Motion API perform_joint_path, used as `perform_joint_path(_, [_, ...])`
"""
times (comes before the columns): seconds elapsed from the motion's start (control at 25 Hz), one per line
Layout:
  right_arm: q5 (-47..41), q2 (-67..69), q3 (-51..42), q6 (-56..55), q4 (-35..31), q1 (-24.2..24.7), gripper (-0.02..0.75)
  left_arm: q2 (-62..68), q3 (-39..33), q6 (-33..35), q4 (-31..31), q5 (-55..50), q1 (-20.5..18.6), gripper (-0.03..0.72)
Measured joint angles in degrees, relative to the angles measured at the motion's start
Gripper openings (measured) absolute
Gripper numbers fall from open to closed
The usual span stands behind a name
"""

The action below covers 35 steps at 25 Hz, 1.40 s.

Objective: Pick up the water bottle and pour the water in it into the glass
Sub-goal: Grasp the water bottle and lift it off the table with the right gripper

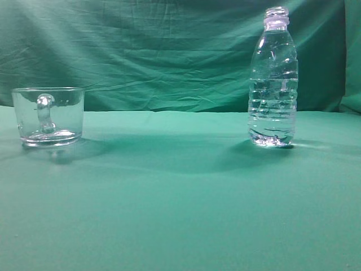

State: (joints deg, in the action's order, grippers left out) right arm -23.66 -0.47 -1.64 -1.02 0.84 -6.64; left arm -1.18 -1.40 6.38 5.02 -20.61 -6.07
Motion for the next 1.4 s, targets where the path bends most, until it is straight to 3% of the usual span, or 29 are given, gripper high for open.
perform_joint_path(0.96, [0.9,0.0,0.0,1.2,1.5,0.0,0.000,0.0,0.0,0.0,0.0,0.0,0.0,0.000])
perform_joint_path(1.4, [31.0,0.0,0.0,-3.4,-4.2,0.0,0.000,0.0,0.0,0.0,0.0,0.0,0.0,0.000])
